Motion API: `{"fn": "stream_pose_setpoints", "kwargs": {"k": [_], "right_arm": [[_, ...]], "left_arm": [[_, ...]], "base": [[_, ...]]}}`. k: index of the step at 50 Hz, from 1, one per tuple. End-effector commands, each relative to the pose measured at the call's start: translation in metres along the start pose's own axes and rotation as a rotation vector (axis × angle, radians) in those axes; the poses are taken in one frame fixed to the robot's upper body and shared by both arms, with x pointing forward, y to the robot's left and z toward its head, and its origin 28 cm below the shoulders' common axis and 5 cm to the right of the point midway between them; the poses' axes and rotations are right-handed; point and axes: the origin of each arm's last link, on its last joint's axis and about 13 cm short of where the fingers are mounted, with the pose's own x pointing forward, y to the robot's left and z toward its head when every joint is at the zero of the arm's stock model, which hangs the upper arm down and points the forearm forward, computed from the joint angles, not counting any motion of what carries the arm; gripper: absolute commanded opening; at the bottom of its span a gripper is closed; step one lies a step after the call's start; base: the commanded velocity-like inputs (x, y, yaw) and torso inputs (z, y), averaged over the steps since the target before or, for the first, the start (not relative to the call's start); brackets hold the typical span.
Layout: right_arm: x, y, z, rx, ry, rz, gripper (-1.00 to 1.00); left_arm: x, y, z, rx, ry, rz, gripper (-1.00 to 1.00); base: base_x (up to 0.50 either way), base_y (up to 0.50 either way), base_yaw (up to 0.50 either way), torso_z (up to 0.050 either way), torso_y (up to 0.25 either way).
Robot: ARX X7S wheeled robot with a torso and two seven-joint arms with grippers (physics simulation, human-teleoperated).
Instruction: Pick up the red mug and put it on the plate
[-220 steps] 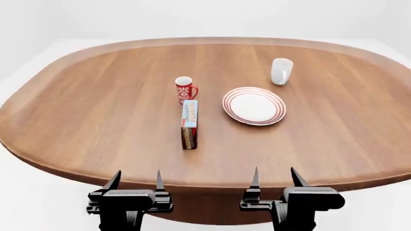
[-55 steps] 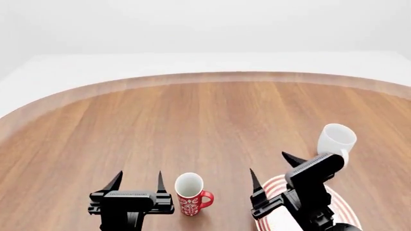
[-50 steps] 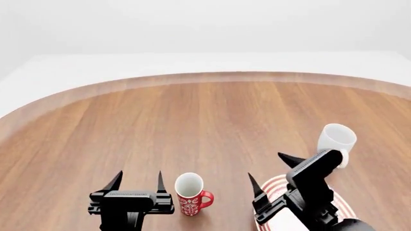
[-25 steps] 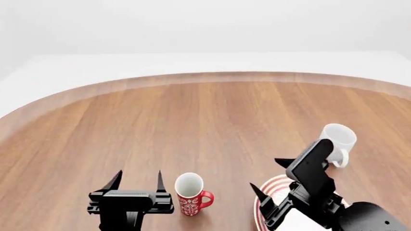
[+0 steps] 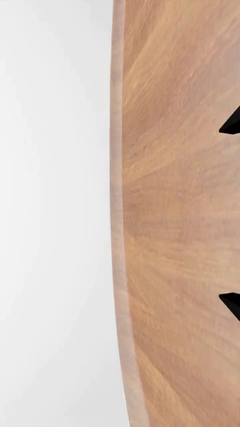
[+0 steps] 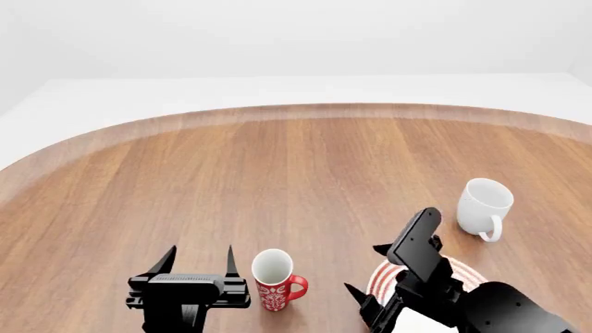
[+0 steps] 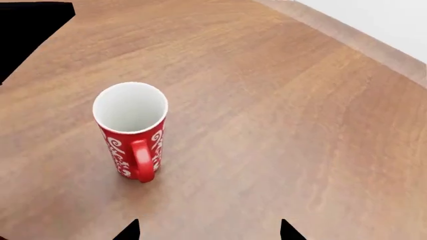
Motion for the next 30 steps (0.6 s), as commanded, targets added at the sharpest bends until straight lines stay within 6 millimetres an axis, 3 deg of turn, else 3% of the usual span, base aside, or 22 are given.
{"fn": "stream_pose_setpoints", "kwargs": {"k": [1, 30], "right_arm": [[0.02, -0.003, -0.004, -0.001, 0.019, 0.104, 1.0], [0.073, -0.015, -0.007, 0.031, -0.036, 0.222, 1.0]], "left_arm": [[0.0, 0.0, 0.0, -0.004, 0.003, -0.001, 1.0], [0.0, 0.001, -0.002, -0.003, 0.01, 0.001, 1.0]], "base": [[0.0, 0.0, 0.0, 0.0, 0.0], [0.0, 0.0, 0.0, 0.0, 0.0]]}}
